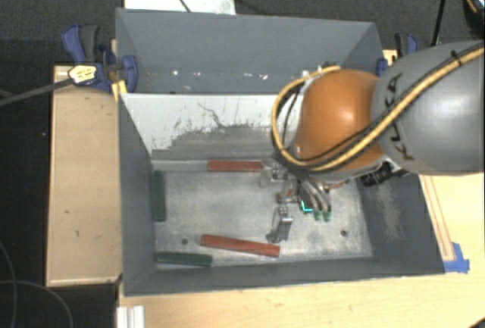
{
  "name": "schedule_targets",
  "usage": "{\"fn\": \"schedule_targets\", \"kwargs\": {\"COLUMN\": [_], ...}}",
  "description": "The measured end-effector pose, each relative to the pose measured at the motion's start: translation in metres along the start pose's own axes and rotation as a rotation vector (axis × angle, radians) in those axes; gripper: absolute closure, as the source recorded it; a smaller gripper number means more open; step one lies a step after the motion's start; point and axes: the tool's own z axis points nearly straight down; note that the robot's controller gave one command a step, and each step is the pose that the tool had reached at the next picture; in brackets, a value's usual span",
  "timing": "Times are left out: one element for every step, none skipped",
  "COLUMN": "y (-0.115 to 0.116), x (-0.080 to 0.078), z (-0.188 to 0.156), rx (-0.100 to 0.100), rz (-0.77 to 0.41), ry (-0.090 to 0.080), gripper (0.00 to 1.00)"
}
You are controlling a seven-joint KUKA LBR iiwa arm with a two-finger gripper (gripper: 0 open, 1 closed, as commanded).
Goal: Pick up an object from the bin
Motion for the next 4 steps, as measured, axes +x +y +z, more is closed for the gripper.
{"fn": "schedule_targets", "kwargs": {"y": [0.057, 0.056, 0.05, 0.051], "x": [0.024, 0.025, -0.009, -0.006], "z": [0.094, 0.094, -0.021, -0.016], "rx": [0.0, 0.0, 0.0, 0.0], "rz": [-0.198, -0.19, -0.307, -0.306], "ry": [-0.012, -0.009, -0.018, -0.008], "gripper": [0.0, 1.0, 1.0, 0.0]}}
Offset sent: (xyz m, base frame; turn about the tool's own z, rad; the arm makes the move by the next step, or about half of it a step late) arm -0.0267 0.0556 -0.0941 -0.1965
